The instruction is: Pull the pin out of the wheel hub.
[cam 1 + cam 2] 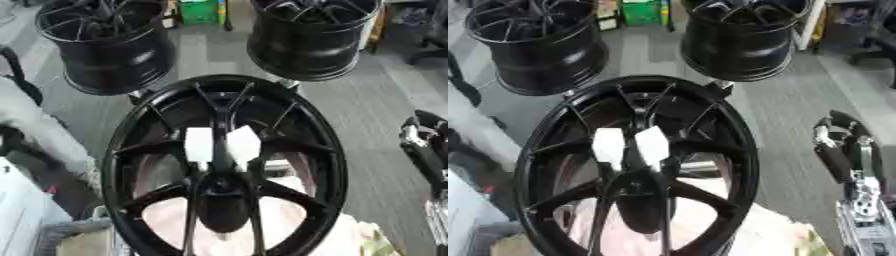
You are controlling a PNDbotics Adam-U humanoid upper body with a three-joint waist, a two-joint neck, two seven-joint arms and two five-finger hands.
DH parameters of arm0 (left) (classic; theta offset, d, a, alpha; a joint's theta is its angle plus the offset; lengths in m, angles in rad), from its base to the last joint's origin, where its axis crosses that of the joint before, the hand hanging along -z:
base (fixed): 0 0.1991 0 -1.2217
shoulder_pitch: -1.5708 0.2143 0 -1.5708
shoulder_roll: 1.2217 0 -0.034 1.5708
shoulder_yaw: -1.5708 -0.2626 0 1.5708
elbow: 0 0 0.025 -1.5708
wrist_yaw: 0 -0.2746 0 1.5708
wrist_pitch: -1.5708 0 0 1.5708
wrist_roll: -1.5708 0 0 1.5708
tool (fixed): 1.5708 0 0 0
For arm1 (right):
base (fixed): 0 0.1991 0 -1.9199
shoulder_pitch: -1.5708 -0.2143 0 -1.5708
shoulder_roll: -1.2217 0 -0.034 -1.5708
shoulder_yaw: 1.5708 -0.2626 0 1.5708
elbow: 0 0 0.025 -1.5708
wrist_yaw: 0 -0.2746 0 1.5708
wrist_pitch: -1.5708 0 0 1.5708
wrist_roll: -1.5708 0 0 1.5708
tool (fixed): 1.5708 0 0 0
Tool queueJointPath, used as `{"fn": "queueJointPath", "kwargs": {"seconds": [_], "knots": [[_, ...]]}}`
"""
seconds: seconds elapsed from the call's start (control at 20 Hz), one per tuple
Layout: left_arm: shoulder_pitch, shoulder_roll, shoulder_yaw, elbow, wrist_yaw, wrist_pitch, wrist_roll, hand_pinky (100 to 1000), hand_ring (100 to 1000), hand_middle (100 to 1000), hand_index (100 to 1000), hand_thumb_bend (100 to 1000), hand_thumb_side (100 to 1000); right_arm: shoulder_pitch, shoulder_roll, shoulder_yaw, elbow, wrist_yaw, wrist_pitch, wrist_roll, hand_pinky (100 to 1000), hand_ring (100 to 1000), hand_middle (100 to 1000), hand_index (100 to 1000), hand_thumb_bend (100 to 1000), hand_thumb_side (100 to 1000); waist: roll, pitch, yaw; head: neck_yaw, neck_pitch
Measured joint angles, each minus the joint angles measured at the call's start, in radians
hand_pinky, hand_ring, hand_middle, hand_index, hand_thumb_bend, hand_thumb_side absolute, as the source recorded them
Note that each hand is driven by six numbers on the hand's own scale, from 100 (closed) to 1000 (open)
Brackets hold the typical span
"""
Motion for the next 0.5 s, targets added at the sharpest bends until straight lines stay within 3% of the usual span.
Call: {"fn": "queueJointPath", "kwargs": {"seconds": [0.2, 0.3, 0.5], "knots": [[0.048, -0.023, 0.031, 0.019, -0.082, -0.050, 0.078, 799, 760, 815, 905, 281, 537, 0.000, 0.006, 0.000, 0.002, 0.000, 0.001, -0.002, 569, 607, 692, 803, 100, 439, -0.001, 0.002, 0.000, 0.000, 0.000], [0.082, -0.036, 0.058, 0.015, -0.054, -0.054, 0.110, 778, 717, 771, 876, 101, 531, -0.001, 0.006, 0.000, 0.002, 0.000, 0.001, -0.002, 569, 606, 692, 803, 100, 439, -0.001, 0.004, 0.001, 0.000, 0.000], [0.186, -0.094, 0.132, -0.077, 0.176, -0.010, 0.137, 748, 648, 712, 834, 100, 557, -0.001, 0.007, -0.001, 0.002, 0.000, 0.000, -0.002, 569, 606, 691, 803, 100, 439, -0.005, 0.008, 0.004, -0.003, 0.000]]}}
